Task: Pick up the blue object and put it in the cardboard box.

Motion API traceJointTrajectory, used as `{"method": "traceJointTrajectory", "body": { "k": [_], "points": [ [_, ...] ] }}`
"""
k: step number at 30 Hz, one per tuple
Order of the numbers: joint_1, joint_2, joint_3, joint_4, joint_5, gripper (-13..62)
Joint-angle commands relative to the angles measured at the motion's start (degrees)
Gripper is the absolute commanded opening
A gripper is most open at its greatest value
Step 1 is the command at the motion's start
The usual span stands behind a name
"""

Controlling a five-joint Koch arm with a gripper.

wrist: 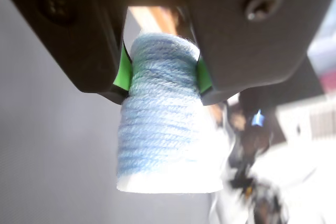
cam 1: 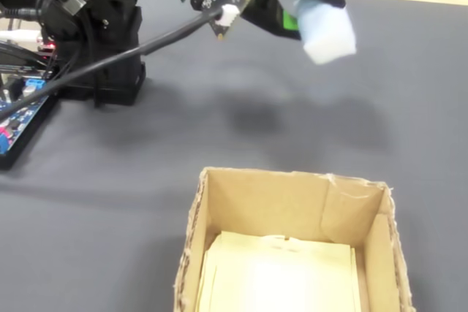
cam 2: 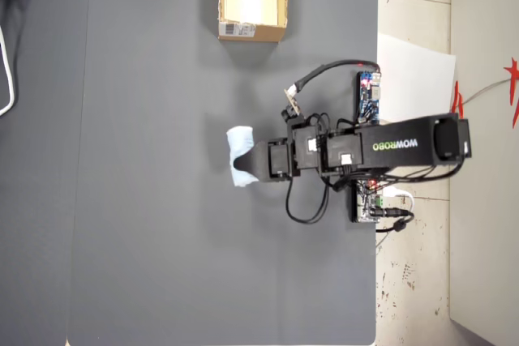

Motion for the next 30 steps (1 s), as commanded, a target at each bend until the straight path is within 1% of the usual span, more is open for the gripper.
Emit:
{"method": "traceJointTrajectory", "body": {
  "k": [1,2,4,10,14,16,17,18,20,27,28,29,30],
  "points": [
    [3.3,3.5,-1.8,-6.5,-2.1,5.2],
    [4.7,4.0,-1.8,-6.6,-3.1,5.2],
    [12.9,5.1,-2.1,-6.9,-8.8,5.2],
    [27.8,4.2,-6.4,-6.6,-14.1,5.2],
    [32.7,0.9,-12.7,-4.4,-15.6,5.3],
    [34.9,-2.5,-16.8,-4.0,-15.7,5.4],
    [37.0,-6.5,-20.6,-3.8,-15.8,5.4],
    [37.5,-7.7,-21.9,-3.6,-15.7,5.4],
    [39.6,-13.8,-27.4,-3.3,-15.6,5.4],
    [45.3,-25.0,-36.1,-2.2,-15.2,5.4],
    [49.1,-29.2,-37.3,-0.4,-14.3,6.1],
    [49.6,-29.7,-37.3,0.9,-13.1,10.5],
    [49.8,-29.9,-37.4,1.8,-12.2,13.3]
  ]
}}
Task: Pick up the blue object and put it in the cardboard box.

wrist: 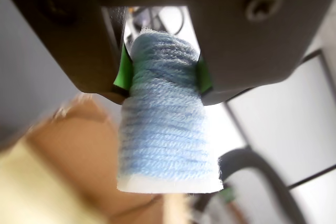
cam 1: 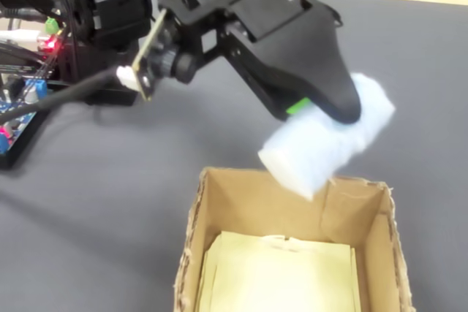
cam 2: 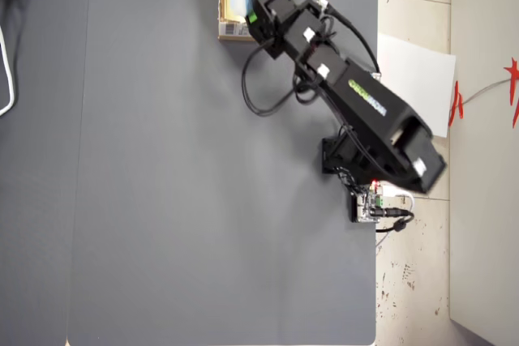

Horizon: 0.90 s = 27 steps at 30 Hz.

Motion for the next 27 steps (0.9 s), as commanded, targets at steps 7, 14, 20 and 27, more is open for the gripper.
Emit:
{"method": "traceJointTrajectory", "body": {
  "k": [7,14,20,27],
  "points": [
    [4.1,-1.8,-4.7,2.3,4.7,27.9],
    [3.4,-0.2,-5.1,2.3,8.3,32.3],
    [-1.6,4.9,-3.3,1.9,16.2,32.4],
    [-13.7,13.2,3.8,-1.7,25.5,33.8]
  ]
}}
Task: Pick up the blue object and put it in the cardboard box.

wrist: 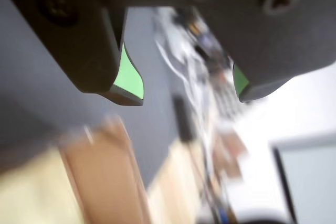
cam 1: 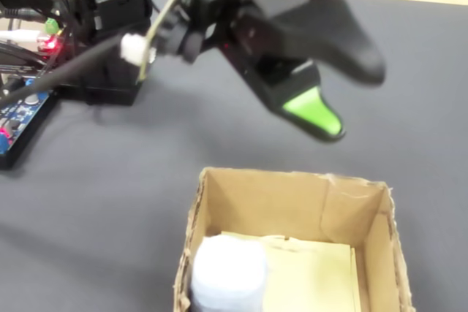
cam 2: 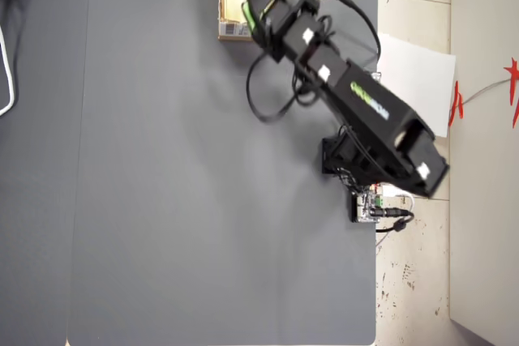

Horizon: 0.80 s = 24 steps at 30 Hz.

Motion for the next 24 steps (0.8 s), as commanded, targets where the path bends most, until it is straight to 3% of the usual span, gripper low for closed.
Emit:
{"method": "traceJointTrajectory", "body": {
  "k": [1,13,24],
  "points": [
    [-4.4,4.5,-0.8,-5.1,5.5,33.8],
    [-23.6,18.6,17.8,-8.9,10.2,33.8],
    [-27.2,25.9,35.3,-8.9,10.2,34.0]
  ]
}}
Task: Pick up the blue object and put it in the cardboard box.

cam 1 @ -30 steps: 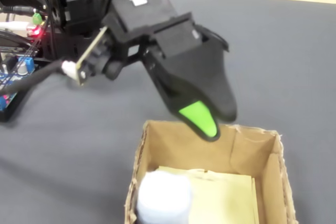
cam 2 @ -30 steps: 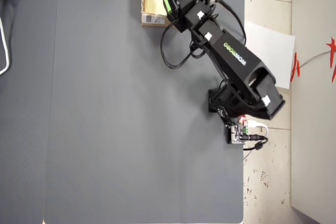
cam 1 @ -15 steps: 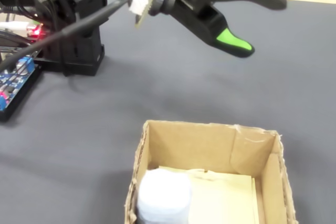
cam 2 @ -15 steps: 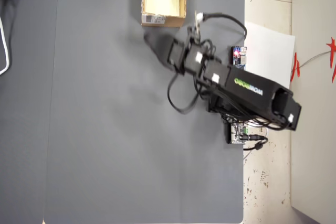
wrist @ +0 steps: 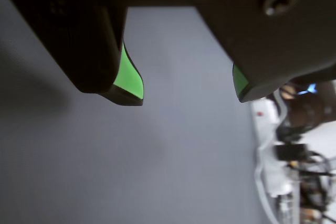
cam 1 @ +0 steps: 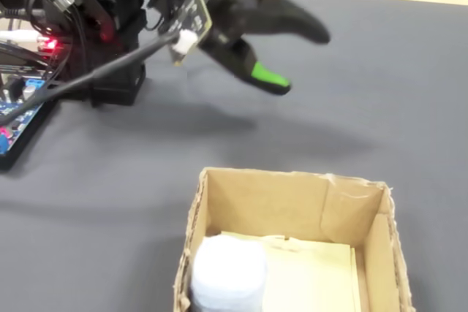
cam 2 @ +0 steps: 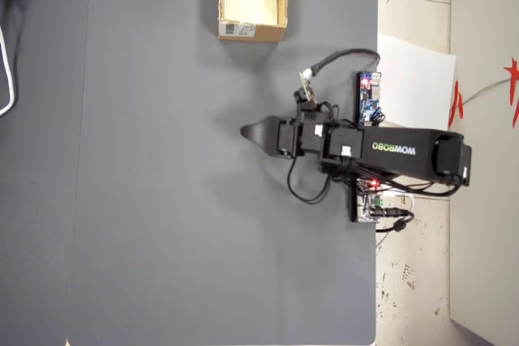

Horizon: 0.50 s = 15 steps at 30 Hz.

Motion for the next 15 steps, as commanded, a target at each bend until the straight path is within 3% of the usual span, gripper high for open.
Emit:
{"method": "traceJointTrajectory", "body": {
  "k": [1,15],
  "points": [
    [-0.2,5.2,-0.2,-4.7,2.7,34.0],
    [-0.2,5.3,11.5,-1.8,2.7,34.3]
  ]
}}
